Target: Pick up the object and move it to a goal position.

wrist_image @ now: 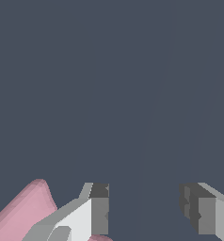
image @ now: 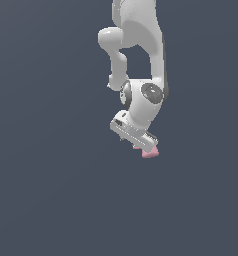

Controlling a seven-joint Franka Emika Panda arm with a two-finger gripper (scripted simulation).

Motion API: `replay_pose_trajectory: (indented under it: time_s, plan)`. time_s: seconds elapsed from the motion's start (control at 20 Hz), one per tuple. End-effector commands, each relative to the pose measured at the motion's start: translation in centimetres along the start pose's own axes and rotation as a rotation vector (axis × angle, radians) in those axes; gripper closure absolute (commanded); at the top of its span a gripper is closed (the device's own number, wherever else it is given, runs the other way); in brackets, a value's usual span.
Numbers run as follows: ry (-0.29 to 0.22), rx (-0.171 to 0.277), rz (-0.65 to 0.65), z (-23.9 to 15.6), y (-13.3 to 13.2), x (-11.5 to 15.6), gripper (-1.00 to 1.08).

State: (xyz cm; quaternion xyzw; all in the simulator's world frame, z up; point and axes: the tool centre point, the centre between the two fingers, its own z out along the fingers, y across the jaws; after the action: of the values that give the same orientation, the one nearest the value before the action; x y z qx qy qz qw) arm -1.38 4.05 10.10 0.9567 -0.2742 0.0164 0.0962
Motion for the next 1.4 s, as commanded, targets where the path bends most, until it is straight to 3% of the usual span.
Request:
replay_pose_trajectory:
  time_s: [0.0, 0.7, 1.35]
  plan:
    - [0.011, -0.012, 0.046, 0.3, -0.3, -0.3, -0.20]
    - [0.091, -0.058, 0.293, 1.8, -1.8, -2.0, -0.20]
    - [0.185, -0.071, 0.517, 2.7, -3.1, -3.4, -0.20]
